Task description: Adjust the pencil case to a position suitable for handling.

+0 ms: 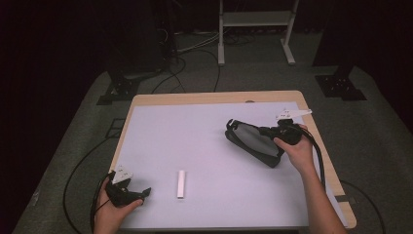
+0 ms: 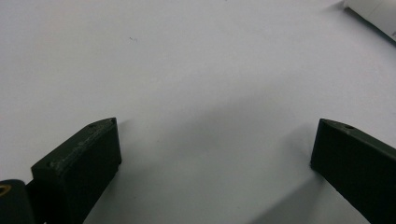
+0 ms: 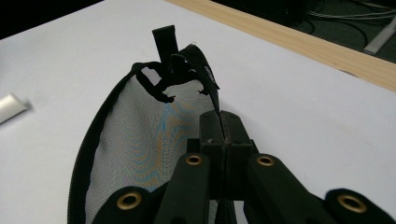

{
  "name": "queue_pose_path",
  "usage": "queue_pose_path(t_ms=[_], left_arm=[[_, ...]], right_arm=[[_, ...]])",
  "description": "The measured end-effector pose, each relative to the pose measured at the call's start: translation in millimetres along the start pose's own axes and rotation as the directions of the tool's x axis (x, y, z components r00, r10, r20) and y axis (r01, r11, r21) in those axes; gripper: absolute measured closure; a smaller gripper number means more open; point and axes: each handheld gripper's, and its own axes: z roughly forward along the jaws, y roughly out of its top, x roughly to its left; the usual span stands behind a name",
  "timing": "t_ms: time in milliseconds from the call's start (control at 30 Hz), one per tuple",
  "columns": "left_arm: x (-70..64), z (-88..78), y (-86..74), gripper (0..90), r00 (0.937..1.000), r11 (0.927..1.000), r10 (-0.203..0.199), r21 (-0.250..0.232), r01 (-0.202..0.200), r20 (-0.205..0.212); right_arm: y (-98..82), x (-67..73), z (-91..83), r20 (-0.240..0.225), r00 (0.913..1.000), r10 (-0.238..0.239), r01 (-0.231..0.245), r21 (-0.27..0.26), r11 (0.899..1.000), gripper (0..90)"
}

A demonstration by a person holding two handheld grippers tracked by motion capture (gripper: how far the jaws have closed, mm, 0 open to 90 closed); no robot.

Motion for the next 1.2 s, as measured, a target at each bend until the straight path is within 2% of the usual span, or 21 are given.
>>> queue_pose_path(t_ms=[400, 433, 767, 1000, 1133, 1200], left_arm=[[0.0, 0.1, 0.1, 0.9, 1.0000, 1.0000, 0.000, -0.001, 0.000, 0.000], [0.0, 0.1, 0.0, 0.9, 1.0000, 1.0000, 0.000, -0.001, 0.000, 0.000], [-0.1, 0.0, -0.1, 0.9, 1.0000, 1.0000, 0.000, -0.001, 0.000, -0.001], [-0.1, 0.0, -0.1, 0.9, 1.0000, 1.0000, 0.000, -0.001, 0.000, -0.001], [-0.2, 0.0, -0.1, 0.9, 1.0000, 1.0000, 0.000, -0.001, 0.000, -0.001], [-0.1, 0.0, -0.1, 0.9, 1.0000, 1.0000, 0.000, -0.001, 0.000, -0.001]], right_arm=[[1.0, 23.5, -11.8, -0.047, 0.9970, -0.061, 0.061, -0.013, 0.998, 88.3], [0.4, 27.9, -13.6, -0.065, 0.9958, -0.065, 0.064, -0.013, 0.998, 88.3], [-1.1, 39.2, -15.0, -0.114, 0.9892, -0.091, 0.093, 0.004, 0.996, 88.3], [-1.2, 46.8, -14.2, -0.172, 0.9783, -0.116, 0.119, 0.008, 0.993, 88.2], [-1.5, 52.7, -11.8, -0.221, 0.9665, -0.130, 0.136, 0.013, 0.991, 88.3], [-1.6, 54.1, -11.0, -0.230, 0.9638, -0.135, 0.143, 0.016, 0.990, 88.3]])
